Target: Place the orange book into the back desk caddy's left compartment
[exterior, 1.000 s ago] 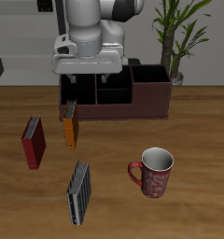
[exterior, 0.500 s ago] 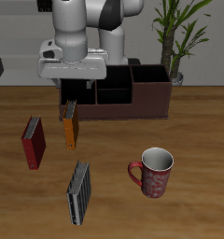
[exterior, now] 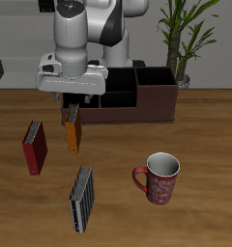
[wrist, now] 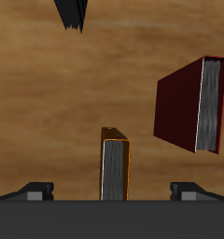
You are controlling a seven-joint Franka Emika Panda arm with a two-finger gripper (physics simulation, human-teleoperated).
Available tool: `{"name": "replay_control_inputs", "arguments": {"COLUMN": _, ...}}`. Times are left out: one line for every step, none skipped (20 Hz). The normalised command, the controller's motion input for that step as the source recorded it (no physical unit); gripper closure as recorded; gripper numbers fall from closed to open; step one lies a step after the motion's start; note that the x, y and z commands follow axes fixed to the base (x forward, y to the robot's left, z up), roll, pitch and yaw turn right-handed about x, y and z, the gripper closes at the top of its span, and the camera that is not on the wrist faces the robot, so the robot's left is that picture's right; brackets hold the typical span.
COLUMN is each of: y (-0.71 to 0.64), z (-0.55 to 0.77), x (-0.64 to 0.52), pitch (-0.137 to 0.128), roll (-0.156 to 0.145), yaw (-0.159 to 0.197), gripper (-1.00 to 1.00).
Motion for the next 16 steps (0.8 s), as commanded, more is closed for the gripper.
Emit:
{"name": "replay_control_inputs", "arguments": {"y": -0.11, "z": -0.15, "x": -0.03, "pitch": -0.029, "roll": -0.029, "yaw": -0.016, "gripper": -1.00}}
{"name": "replay_control_inputs", "arguments": {"y": -0.14, "z": -0.18, "x": 0.01, "pitch": 0.001, "roll": -0.044, "yaw": -0.074, "gripper": -1.00}}
{"name": "replay_control_inputs", "arguments": {"y": -0.07, "z": -0.20, "x": 0.02, "pitch": -0.002, "roll": 0.014, "yaw": 0.023, "gripper": -1.00}}
{"name": "replay_control_inputs", "arguments": {"y": -0.09, "z": -0.21, "x": 0.00, "pitch": 0.037, "roll": -0.038, "yaw": -0.097, "gripper": -1.00}}
{"name": "replay_control_inputs", "arguments": {"y": 0.07, "z": -0.20, "x": -0.06, "pitch": 0.000, "roll": -0.005, "yaw": -0.056, "gripper": -1.00}}
{"name": "replay_control_inputs", "arguments": {"y": 0.08, "z": -0.22, "x": -0.02, "pitch": -0.016, "roll": 0.048, "yaw": 0.037, "gripper": -1.00}}
{"name": "replay_control_inputs", "arguments": {"y": 0.01, "z": -0.25, "x": -0.05, "pitch": -0.007, "roll": -0.029, "yaw": -0.063, "gripper": -1.00}}
{"name": "replay_control_inputs", "arguments": {"y": 0.05, "z": -0.16, "x": -0.04, "pitch": -0.024, "roll": -0.008, "yaw": 0.025, "gripper": -1.00}}
{"name": "replay_control_inputs", "arguments": {"y": 0.03, "z": -0.25, "x": -0.05, "pitch": -0.036, "roll": 0.016, "yaw": 0.059, "gripper": -1.00}}
{"name": "replay_control_inputs", "arguments": {"y": 0.08, "z": 0.01, "x": -0.11, "pitch": 0.000, "roll": 0.000, "yaw": 0.000, "gripper": -1.00}}
{"name": "replay_control_inputs", "arguments": {"y": -0.09, "z": -0.32, "x": -0.04, "pitch": -0.005, "roll": -0.046, "yaw": -0.042, "gripper": -1.00}}
{"name": "replay_control_inputs", "arguments": {"y": -0.11, "z": -0.34, "x": 0.04, "pitch": -0.016, "roll": -0.002, "yaw": 0.010, "gripper": -1.00}}
{"name": "replay_control_inputs", "arguments": {"y": -0.16, "z": -0.35, "x": 0.04, "pitch": -0.005, "roll": -0.070, "yaw": 0.014, "gripper": -1.00}}
{"name": "replay_control_inputs", "arguments": {"y": -0.10, "z": -0.45, "x": 0.06, "pitch": 0.088, "roll": -0.034, "yaw": -0.108, "gripper": -1.00}}
{"name": "replay_control_inputs", "arguments": {"y": -0.04, "z": -0.37, "x": 0.07, "pitch": -0.010, "roll": -0.028, "yaw": 0.086, "gripper": -1.00}}
{"name": "replay_control_inputs", "arguments": {"y": 0.06, "z": -0.17, "x": -0.06, "pitch": -0.013, "roll": -0.012, "yaw": 0.016, "gripper": -1.00}}
